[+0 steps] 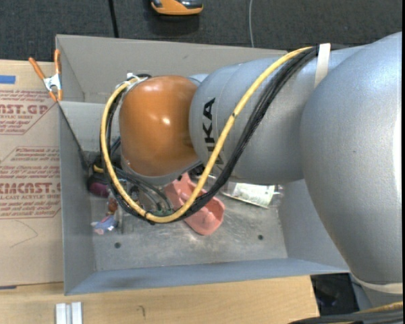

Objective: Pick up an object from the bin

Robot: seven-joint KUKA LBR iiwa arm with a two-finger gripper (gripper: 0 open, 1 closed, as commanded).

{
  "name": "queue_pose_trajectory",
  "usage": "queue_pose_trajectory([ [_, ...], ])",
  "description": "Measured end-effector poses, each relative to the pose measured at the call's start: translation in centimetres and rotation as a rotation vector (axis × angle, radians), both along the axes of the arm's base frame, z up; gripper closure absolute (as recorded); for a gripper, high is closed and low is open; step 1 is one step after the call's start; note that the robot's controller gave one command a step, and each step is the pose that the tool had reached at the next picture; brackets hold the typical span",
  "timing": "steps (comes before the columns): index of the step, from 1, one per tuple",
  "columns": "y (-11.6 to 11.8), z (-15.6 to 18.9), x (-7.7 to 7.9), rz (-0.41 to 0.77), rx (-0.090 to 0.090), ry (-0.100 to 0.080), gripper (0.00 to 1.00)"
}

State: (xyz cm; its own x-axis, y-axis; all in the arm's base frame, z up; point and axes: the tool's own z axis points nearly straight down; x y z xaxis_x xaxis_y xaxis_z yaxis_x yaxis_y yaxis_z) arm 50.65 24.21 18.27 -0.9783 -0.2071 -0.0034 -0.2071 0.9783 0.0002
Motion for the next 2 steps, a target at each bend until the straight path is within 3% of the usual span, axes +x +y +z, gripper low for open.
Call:
queue_pose_trajectory([
  [1, 0.1, -5.3, 0.1, -0.001, 0.003, -0.003, 1.0],
  [2, -1.8, -3.8, 0.0, -0.003, -0.006, 0.015, 1.0],
])
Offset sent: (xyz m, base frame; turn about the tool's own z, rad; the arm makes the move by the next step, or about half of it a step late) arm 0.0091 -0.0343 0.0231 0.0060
